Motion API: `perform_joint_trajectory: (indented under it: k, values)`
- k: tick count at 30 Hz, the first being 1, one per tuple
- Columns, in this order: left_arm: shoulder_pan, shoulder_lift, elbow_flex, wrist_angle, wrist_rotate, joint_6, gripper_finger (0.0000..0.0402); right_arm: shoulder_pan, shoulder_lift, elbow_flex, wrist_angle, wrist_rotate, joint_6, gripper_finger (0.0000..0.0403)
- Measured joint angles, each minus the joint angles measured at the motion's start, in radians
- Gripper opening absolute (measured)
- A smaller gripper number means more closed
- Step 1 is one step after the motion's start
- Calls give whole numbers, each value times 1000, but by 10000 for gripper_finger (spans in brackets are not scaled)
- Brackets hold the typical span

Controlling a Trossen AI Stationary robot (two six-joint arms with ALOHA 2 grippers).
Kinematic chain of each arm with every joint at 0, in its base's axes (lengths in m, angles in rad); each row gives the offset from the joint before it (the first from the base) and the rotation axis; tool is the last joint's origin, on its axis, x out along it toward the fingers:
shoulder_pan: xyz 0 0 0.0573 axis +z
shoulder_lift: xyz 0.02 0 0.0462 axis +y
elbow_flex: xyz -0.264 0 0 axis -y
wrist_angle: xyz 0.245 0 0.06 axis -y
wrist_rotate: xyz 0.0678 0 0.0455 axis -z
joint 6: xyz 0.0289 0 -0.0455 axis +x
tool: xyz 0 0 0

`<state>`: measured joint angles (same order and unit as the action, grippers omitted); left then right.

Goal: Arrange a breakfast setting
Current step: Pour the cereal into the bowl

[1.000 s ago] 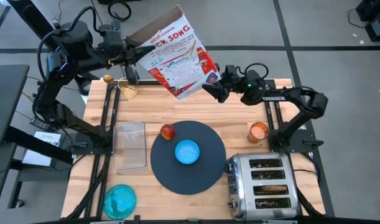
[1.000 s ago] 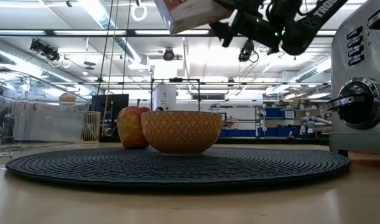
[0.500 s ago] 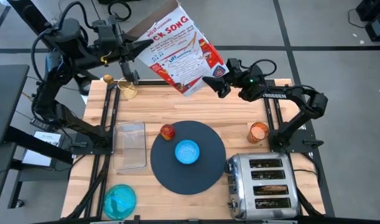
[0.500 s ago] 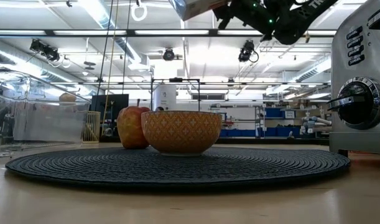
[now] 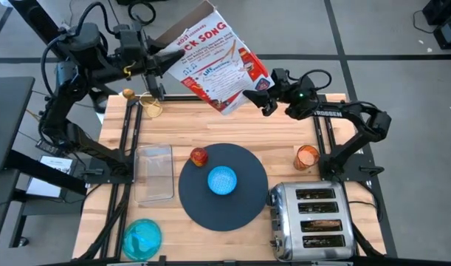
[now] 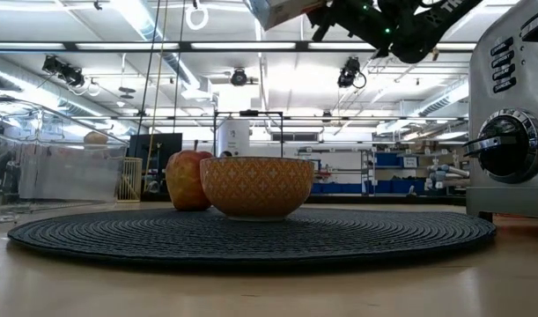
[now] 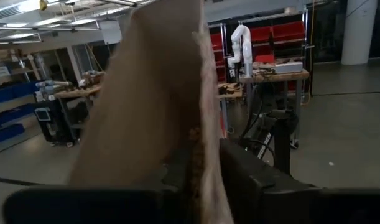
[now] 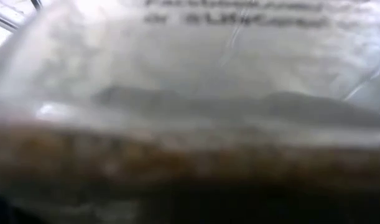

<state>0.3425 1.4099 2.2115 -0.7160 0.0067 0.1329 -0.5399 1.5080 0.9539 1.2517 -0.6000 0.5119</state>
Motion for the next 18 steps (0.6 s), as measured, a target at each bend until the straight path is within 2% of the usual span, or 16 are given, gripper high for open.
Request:
perform_joint_trajectory:
  k: [5, 9, 14, 18]
  values:
    - [0, -23, 46, -9, 0, -18, 150, -37, -46, -47, 5, -51, 31, 249]
    - [0, -72, 71, -43, 15, -18, 183, -72, -103, -112, 0, -105, 61, 248]
    - [0, -114, 70, -170, 18, -68, 190, -138, -209, -192, -32, -215, 98, 248]
    - [-20, -115, 67, -313, 33, -145, 180, -222, -295, -236, -136, -333, 95, 248]
